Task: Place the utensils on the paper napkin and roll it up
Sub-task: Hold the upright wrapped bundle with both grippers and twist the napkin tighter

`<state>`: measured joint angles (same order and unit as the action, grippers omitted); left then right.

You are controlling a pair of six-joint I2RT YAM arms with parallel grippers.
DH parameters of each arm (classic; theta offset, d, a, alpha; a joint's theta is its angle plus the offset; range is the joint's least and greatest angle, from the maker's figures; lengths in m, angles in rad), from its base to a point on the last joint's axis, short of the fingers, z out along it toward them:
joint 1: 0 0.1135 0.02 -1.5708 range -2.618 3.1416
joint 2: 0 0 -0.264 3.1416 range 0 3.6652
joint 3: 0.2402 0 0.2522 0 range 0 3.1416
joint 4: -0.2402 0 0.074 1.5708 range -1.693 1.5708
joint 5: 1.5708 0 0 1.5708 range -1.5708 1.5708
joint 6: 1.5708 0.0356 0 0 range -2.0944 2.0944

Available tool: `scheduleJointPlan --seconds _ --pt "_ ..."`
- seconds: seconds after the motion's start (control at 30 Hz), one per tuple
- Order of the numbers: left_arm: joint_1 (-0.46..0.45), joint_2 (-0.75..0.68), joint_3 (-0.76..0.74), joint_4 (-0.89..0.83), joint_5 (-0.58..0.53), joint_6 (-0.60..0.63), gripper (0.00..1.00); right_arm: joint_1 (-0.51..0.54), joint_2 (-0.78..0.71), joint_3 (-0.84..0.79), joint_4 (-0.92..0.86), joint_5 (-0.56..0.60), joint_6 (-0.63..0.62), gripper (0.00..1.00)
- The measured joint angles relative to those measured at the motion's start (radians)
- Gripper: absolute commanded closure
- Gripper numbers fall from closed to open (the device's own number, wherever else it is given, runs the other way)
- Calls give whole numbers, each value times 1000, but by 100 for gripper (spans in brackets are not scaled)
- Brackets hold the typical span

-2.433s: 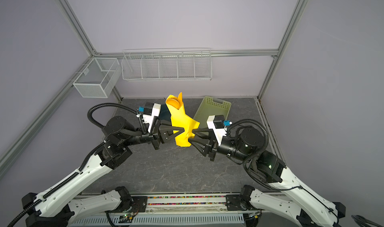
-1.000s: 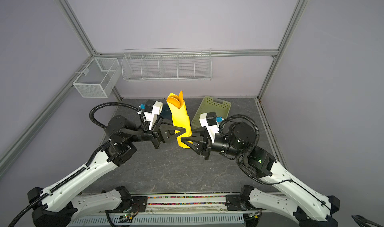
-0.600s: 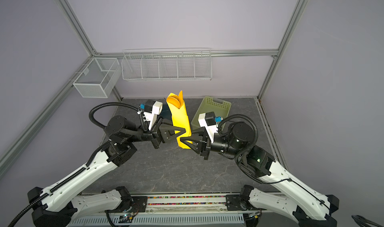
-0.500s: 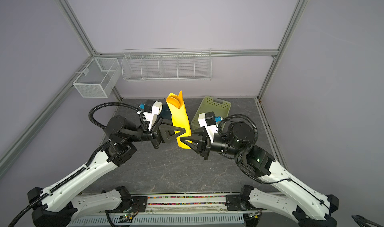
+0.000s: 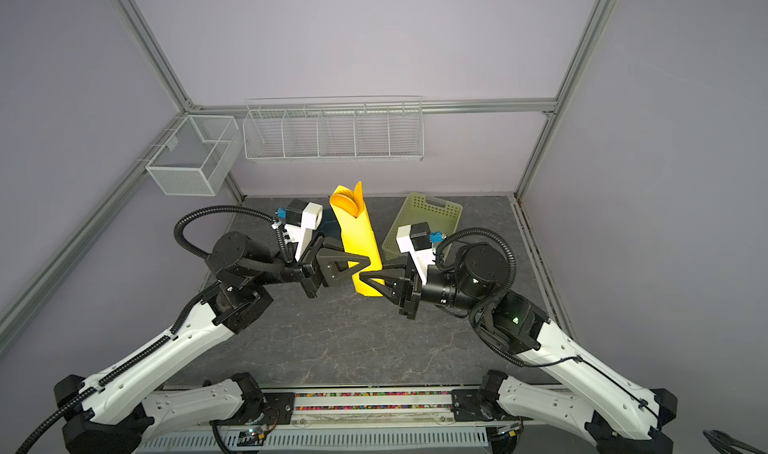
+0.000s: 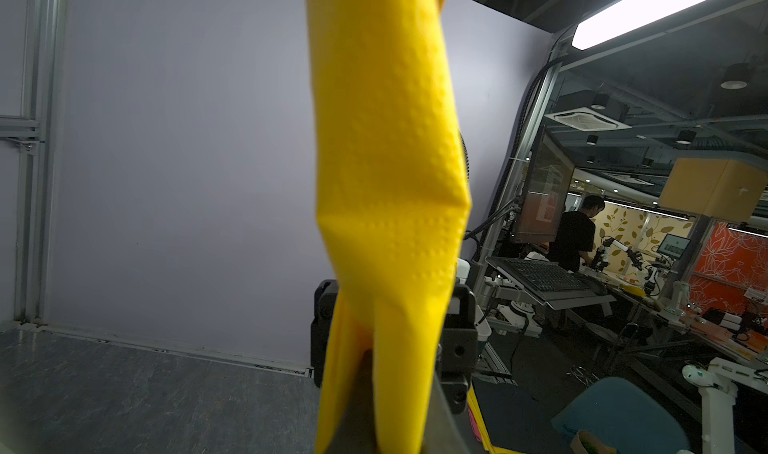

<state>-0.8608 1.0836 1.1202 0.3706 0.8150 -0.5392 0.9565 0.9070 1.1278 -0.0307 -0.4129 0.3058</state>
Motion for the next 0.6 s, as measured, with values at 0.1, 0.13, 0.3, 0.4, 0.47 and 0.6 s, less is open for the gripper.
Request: scheduleJointPlan --seconds 0.1,0.13,0.3,0.4,0.47,0.6 --pt "-3 -23 0 -16 -29 8 70 0 -7 0 -1 4 -4 93" --pt "-3 -35 0 -23 -37 14 67 0 -13 0 -1 4 -5 93" --pt "-3 -85 -1 -60 -60 47 56 0 -44 0 19 -1 -7 93" --pt "-3 -93 -1 -84 -58 65 50 1 -53 -1 39 -14 -7 93" --pt "-3 -90 -1 -103 -47 74 46 1 -54 -1 51 -26 -7 93" --pt "-3 -65 0 -116 5 77 42 1 -53 -3 68 -53 -7 93"
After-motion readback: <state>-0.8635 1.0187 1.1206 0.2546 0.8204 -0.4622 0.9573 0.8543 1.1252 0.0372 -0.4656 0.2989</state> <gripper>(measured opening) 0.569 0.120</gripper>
